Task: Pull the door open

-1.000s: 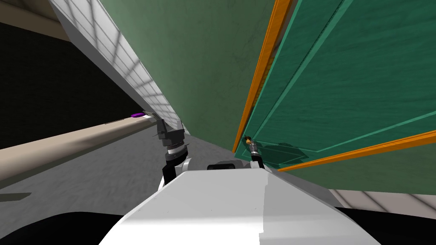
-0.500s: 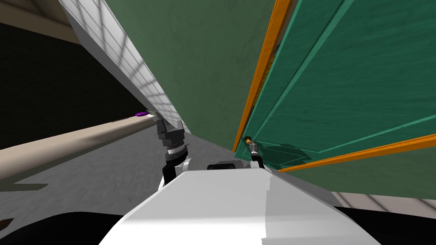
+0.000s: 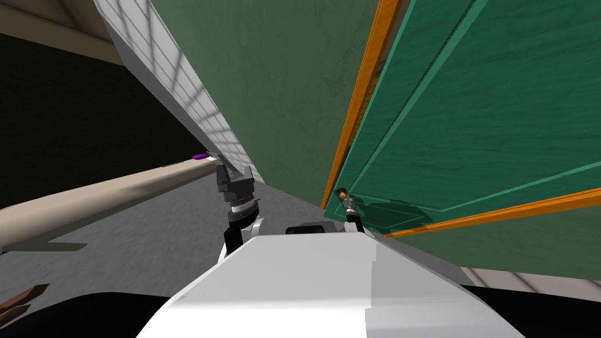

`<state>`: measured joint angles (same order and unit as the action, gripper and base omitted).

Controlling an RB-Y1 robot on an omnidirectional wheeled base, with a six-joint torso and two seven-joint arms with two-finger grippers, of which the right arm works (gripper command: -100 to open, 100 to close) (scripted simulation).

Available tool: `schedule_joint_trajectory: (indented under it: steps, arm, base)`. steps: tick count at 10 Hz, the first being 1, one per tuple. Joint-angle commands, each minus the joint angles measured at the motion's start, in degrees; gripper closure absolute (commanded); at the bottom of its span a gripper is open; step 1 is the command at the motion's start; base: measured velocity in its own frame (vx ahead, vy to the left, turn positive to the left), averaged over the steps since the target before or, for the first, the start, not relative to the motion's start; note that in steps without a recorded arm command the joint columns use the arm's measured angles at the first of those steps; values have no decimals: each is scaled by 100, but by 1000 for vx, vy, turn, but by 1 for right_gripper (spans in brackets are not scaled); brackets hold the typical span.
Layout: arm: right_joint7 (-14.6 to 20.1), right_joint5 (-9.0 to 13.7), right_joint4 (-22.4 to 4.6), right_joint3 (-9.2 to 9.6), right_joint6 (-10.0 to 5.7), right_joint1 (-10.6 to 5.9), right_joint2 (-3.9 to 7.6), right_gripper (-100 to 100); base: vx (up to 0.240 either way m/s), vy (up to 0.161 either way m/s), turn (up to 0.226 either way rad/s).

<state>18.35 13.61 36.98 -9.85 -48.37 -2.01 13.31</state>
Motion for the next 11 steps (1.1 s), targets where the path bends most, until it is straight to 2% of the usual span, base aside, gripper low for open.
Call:
schedule_joint_trajectory:
  steps: [1, 4, 6, 7, 9, 10, 11]
  arm:
    - [262, 59, 12, 109, -30, -101, -53, 100]
    - [707, 229, 6, 189, -23, -110, -33, 100]
    - [736, 229, 6, 189, -23, -110, -33, 100]
    - [973, 314, 3, 230, -19, -114, -22, 100]
    - [973, 314, 3, 230, -19, -114, -22, 100]
    - [1209, 396, 0, 269, -16, -119, -13, 100]
    - [1209, 396, 0, 269, -16, -119, -13, 100]
  base:
    - [-32, -4, 28]
    - [-43, -10, 55]
    - [-24, -3, 14]
    - [-30, -10, 56]
    - [-17, -7, 14]
    - [-25, -7, 47]
    - [-29, -8, 49]
